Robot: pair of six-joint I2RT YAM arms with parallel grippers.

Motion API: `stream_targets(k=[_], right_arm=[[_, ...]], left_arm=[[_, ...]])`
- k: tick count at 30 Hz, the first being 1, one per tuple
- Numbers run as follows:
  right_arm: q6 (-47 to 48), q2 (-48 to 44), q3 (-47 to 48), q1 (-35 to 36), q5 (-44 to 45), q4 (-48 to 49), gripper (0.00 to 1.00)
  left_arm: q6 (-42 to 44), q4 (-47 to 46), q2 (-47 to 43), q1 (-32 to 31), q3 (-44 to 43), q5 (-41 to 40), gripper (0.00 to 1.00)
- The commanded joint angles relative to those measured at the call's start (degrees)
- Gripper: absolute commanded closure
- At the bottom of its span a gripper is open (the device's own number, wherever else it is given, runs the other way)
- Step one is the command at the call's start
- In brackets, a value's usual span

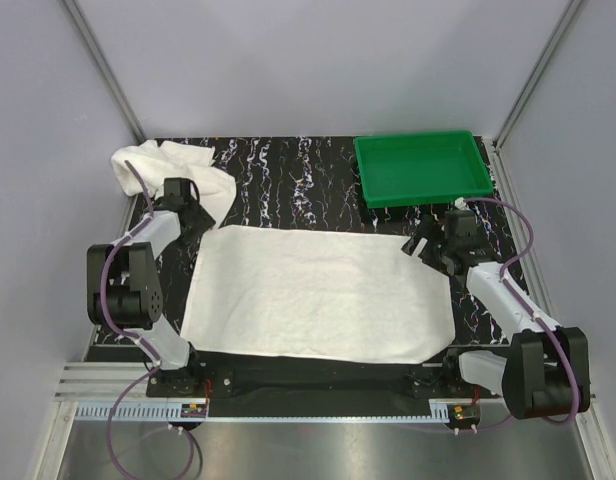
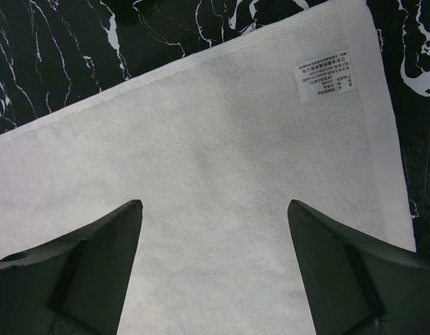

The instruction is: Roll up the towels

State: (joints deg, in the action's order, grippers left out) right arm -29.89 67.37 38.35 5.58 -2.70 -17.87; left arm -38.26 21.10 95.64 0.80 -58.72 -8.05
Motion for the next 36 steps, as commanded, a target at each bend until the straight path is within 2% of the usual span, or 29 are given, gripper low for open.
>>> stream_targets(k=[1,4,9,13,15,19,22,26,27,29,31,36], right_arm=[[1.4,0.8,2.3,-0.1,-1.5,2.9,0.08],[1.2,1.5,2.9,-0.1,-1.7,2.2,0.07],[0.9,0.9,5.7,0.0,1.0,-0.9,0.04],[-0.4,-1.9,6.2,0.0,5.3,-0.5,0.00],[-1.2,-2.6,5.9,0.0,4.7,0.5,0.00],[-1.0,-0.1,6.9,0.2,-0.8,0.9,0.00],[-0.7,2.0,6.9,1.3,-1.8,1.0,0.00],[-0.4,2.0,6.2,3.4,-1.1,1.1,0.00],[-0.5,1.8,6.1,3.8,-1.0,1.1,0.00],[-0.9,1.8,6.2,4.3,-1.5,1.1,0.00],[-0.9,1.8,6.3,4.5,-2.7,0.9,0.00],[0.3,2.6,4.8,4.6,-0.6,0.5,0.00]], left_arm=[[-2.6,-0.1,-3.8,3.8,-1.9,-2.3,0.34],[-2.4,1.7,-7.1,3.6,-1.2,-2.4,0.34],[-7.7,5.4,-18.5,3.8,10.8,-2.9,0.35],[-10.5,9.5,-32.0,3.7,19.4,-3.8,0.34],[-10.8,13.1,-37.4,3.8,21.6,-3.1,0.35],[-12.7,20.7,-42.8,3.2,22.6,-0.6,0.37],[-13.9,26.3,-44.4,1.9,23.4,0.0,0.36],[-19.6,30.8,-43.1,-5.5,23.8,-3.3,0.30],[-19.7,29.6,-41.0,-6.4,24.5,-1.9,0.30],[-21.2,29.2,-37.6,-6.4,26.0,-1.8,0.29],[-21.1,30.2,-31.8,-6.3,25.5,-5.1,0.29],[-18.2,27.3,-27.9,-2.7,23.9,-8.0,0.29]])
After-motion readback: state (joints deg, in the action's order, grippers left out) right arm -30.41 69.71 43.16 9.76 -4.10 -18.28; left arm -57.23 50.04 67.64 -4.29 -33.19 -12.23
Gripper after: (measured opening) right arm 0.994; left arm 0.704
